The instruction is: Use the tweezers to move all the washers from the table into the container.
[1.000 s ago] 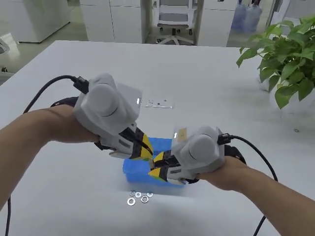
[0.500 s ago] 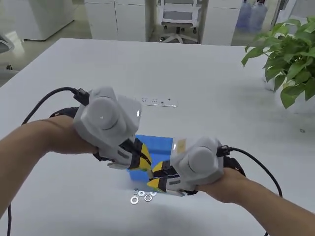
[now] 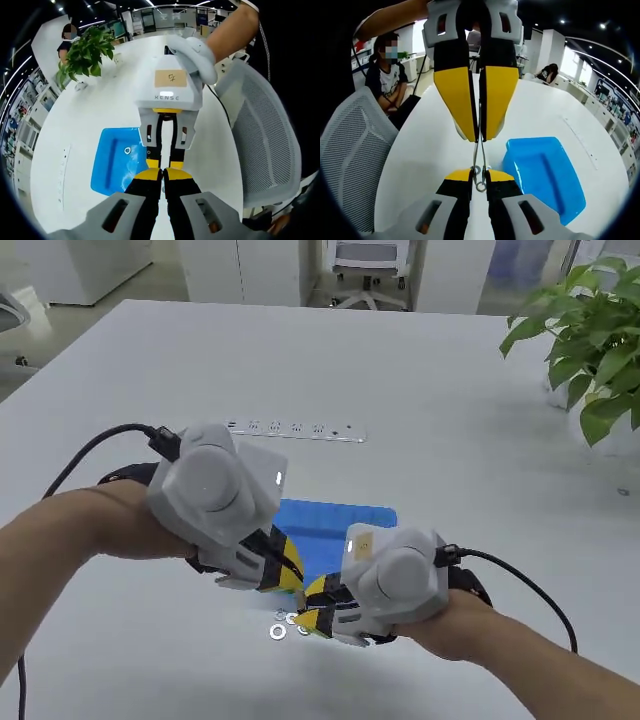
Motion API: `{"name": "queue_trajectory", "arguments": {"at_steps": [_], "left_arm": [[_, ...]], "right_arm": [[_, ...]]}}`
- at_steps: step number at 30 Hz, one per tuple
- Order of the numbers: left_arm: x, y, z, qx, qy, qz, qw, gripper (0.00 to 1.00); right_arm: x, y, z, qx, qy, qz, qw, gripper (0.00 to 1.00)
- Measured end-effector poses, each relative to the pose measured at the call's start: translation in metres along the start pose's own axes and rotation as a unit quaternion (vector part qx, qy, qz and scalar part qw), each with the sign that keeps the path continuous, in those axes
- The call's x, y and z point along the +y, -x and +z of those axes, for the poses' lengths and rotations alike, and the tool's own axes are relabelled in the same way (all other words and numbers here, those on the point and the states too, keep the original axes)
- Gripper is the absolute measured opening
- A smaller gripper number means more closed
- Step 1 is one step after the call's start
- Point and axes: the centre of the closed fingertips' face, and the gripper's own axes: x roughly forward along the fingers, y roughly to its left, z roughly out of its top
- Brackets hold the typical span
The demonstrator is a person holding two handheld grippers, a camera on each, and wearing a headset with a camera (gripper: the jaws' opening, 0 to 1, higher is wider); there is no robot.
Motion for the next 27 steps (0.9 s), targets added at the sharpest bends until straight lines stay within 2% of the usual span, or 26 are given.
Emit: {"name": "queue_trajectory", "arguments": {"at_steps": [13, 25, 27], "left_arm": [[-0.004, -0.010, -0.011, 0.006, 0.010, -0.009, 0.9999, 0.06], [-0.005, -0.017, -0.018, 0.015, 0.009, -0.014, 0.9997, 0.06], [-0.004, -0.018, -0.016, 0.011, 0.012, -0.013, 0.9998, 0.06]], "right_arm": [[0.003, -0.011, -0.013, 0.011, -0.002, 0.009, 0.9999, 0.12], [0.003, -0.016, -0.019, 0.009, -0.011, 0.012, 0.9998, 0.13], [0.002, -0.016, -0.020, 0.008, -0.013, 0.012, 0.9998, 0.13]]}}
